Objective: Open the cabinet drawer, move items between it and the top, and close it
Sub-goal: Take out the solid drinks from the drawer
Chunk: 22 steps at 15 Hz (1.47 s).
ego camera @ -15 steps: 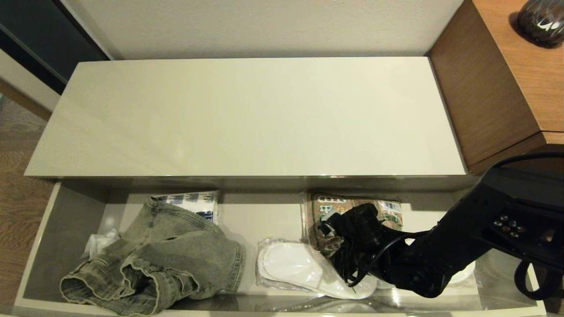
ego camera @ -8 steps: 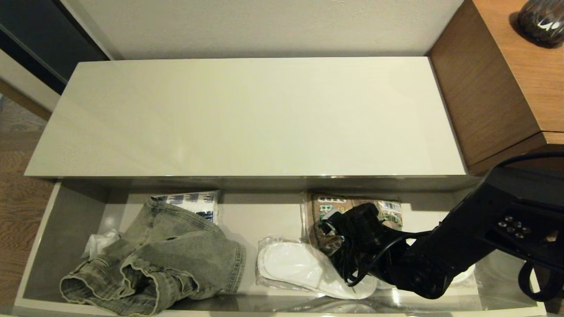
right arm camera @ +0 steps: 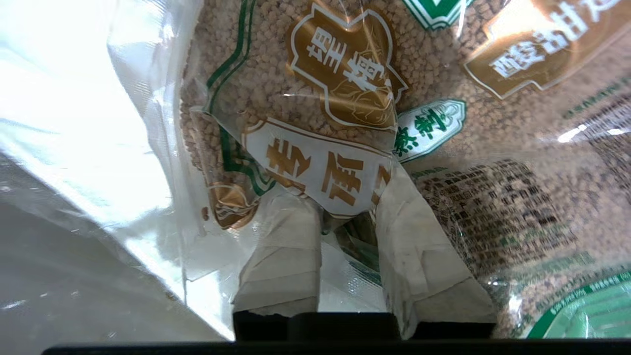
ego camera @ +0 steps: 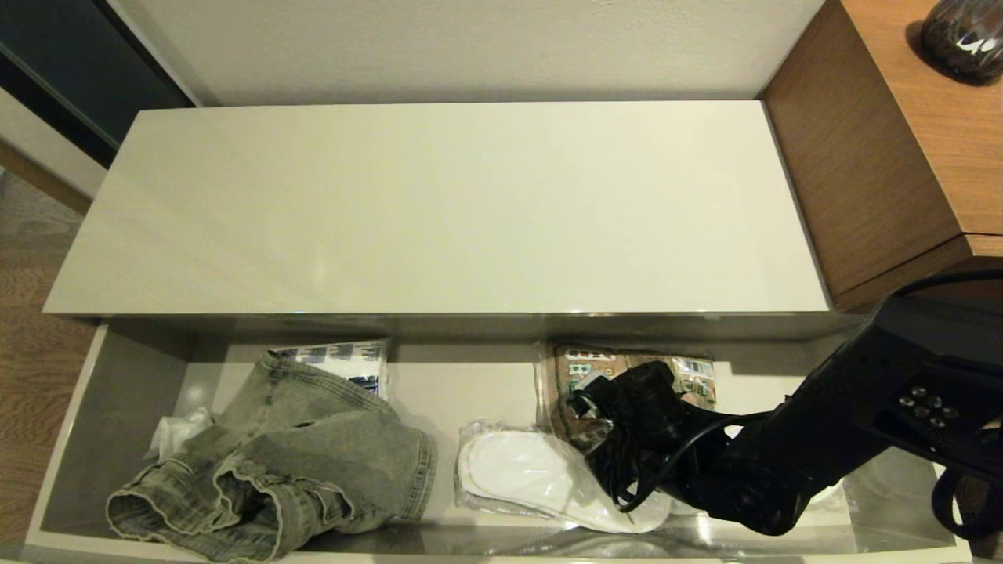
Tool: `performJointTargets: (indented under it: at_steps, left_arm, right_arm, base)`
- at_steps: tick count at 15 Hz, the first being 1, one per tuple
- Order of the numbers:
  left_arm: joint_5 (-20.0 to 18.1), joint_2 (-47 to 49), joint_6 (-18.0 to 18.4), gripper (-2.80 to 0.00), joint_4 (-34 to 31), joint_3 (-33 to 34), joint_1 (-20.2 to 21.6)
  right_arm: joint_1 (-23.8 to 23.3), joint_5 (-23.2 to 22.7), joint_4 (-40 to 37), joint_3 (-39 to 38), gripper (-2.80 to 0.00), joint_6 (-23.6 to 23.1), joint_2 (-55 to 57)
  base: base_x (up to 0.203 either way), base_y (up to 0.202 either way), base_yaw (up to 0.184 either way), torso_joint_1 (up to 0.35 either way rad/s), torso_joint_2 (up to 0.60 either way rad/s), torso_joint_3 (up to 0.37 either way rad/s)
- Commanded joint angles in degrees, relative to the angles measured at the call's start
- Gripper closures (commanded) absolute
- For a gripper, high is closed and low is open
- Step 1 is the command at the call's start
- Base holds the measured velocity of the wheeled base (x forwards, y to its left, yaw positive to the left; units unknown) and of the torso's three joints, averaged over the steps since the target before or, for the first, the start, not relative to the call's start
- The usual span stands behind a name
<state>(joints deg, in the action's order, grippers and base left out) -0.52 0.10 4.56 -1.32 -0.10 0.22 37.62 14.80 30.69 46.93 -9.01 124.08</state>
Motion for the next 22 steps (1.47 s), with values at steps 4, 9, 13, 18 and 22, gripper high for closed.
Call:
performJointTargets:
  at_steps: [4, 9, 13, 18, 22]
  left_arm:
    - [-0.1, 0.1, 0.8, 0.0, 0.0, 0.0, 0.0]
    - [-0.1, 0.1, 0.8, 0.0, 0.0, 0.0, 0.0]
    - [-0.1, 0.0, 0.7, 0.0, 0.0, 0.1, 0.0]
    - [0.0, 0.0, 0.3, 0.0, 0.1, 0.1, 0.0]
    - [0.2, 0.0, 0.1, 0.0, 0.2, 0.1, 0.0]
  right_arm:
    - [1.5, 1.7, 0.2, -1.0, 0.0, 0.3, -3.5]
    - [2.3, 2.4, -0.4, -2.5, 0.0, 0.2, -7.5]
    - [2.5, 3.7, -1.5, -3.6, 0.0, 0.2, -11.8]
    - [2.8, 4.6, -8.6, -3.9, 0.0, 0.3, -19.8]
    - [4.2, 4.8, -16.4, -4.3, 0.0, 3.4, -25.4]
  base:
    - [0.0, 0.0, 0.0, 0.0, 0.0, 0.0]
    - [0.0, 0.0, 0.0, 0.0, 0.0, 0.0]
    - [0.0, 0.0, 0.0, 0.0, 0.0, 0.0]
    - [0.0, 0.0, 0.0, 0.0, 0.0, 0.0]
    - [0.0, 0.0, 0.0, 0.0, 0.0, 0.0]
